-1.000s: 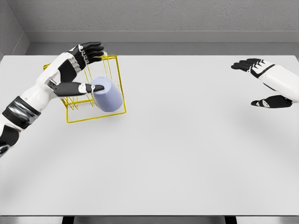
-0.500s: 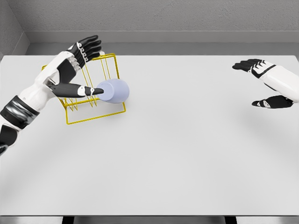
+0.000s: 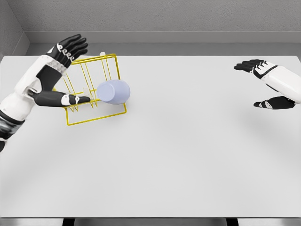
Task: Place the cup on the cup holder with both arms
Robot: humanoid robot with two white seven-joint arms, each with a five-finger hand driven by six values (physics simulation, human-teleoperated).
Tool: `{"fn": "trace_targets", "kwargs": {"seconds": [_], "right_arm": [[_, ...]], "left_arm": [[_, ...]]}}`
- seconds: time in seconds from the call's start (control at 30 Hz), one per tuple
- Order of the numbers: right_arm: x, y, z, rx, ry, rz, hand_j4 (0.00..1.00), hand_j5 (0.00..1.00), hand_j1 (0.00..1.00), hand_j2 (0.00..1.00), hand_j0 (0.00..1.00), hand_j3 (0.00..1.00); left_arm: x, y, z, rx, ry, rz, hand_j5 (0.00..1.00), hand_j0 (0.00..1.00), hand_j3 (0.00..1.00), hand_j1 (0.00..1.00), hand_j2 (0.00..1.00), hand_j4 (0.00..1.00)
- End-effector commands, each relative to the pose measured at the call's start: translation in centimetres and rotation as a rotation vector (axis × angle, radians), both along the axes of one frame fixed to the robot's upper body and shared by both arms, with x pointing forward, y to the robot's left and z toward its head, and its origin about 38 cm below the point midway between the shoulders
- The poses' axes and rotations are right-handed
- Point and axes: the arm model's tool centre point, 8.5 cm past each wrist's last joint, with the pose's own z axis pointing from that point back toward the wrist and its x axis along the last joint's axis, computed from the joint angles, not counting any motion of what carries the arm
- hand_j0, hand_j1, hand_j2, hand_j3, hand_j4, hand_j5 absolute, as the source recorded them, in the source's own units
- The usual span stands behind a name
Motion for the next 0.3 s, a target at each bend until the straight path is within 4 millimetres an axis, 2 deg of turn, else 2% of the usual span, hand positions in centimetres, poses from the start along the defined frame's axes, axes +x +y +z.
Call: {"fn": "trace_targets", "kwargs": {"seconds": [0.0, 0.2, 0.27], "right_arm": [[0.0, 0.0, 0.0, 0.007, 0.001, 0.000, 1.00, 1.00, 1.00, 1.00, 1.00, 1.00], [0.0, -0.1, 0.1, 0.006, 0.000, -0.001, 1.00, 1.00, 1.00, 1.00, 1.00, 1.00], [0.0, -0.1, 0.1, 0.006, 0.000, -0.001, 1.00, 1.00, 1.00, 1.00, 1.00, 1.00]], "left_arm": [[-0.5, 1.7, 1.0, 0.032, -0.044, 0.006, 1.00, 1.00, 1.00, 1.00, 1.00, 1.00], [-1.8, 5.8, 0.7, 0.184, 0.017, 0.065, 1.00, 1.00, 1.00, 1.00, 1.00, 1.00], [-1.8, 6.6, 0.8, 0.207, 0.022, 0.080, 1.00, 1.00, 1.00, 1.00, 1.00, 1.00]]}}
